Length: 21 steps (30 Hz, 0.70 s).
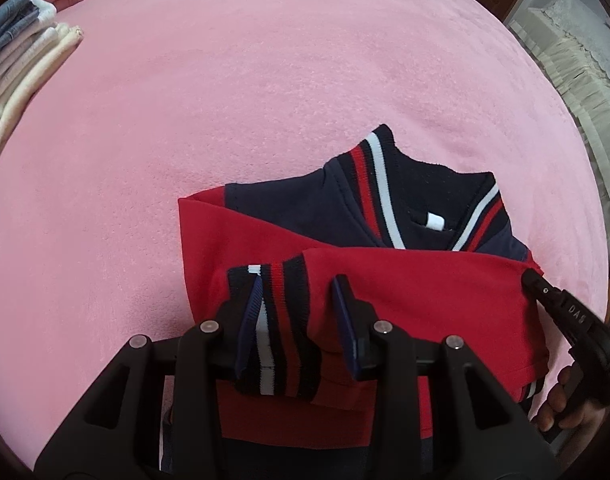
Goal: Fold large clothes
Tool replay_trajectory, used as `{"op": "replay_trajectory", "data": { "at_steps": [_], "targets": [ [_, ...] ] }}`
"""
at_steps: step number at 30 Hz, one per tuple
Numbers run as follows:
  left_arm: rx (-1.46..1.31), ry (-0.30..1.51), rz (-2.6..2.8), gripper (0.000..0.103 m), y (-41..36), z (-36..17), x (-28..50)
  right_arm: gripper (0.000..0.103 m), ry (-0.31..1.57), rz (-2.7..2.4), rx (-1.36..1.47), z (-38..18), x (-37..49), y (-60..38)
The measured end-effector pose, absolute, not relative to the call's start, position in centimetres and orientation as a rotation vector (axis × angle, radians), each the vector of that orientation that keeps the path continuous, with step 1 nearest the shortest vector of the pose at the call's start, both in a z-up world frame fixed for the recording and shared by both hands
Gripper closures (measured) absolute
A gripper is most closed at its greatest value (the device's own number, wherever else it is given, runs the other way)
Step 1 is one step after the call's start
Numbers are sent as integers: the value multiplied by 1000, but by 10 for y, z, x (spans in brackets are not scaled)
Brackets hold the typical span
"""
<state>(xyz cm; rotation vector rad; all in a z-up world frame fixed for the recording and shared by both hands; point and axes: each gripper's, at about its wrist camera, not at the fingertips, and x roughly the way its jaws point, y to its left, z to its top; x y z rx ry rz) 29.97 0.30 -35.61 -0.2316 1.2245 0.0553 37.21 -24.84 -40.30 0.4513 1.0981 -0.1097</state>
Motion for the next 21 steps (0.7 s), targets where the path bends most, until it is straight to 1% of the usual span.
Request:
{"op": "replay_trajectory", "data": {
  "at_steps": [3, 4, 8, 10, 13, 15, 16, 19, 21],
  "targets": [
    [-244, 1223, 50, 70, 6, -358, 301, 103, 1107, -144, 314, -395, 373, -241],
    [-245, 1221, 54, 70, 6, -358, 301, 103, 1110, -175, 308, -390, 377, -237],
    [-231, 1223, 75, 70, -1, -352, 298, 103, 1087, -303, 350, -364, 363, -241],
    [-240, 1225, 81, 70, -2, -348, 296, 103, 1048, -200, 457, -357, 355, -242],
    [-277, 1234, 68, 70, -4, -342, 285, 103, 1086, -15, 504, -363, 352, -232],
    [-289, 1242, 74, 70, 2, -336, 270, 103, 1176, 35, 410, -374, 350, -219],
    [-285, 1240, 80, 70, 4, -334, 265, 103, 1191, 35, 377, -378, 348, -214],
    [-238, 1239, 123, 70, 12, -330, 249, 103, 1182, -12, 327, -376, 330, -218],
    [-132, 1256, 192, 70, 17, -329, 238, 103, 1192, -77, 275, -374, 319, -223]
  ]
}}
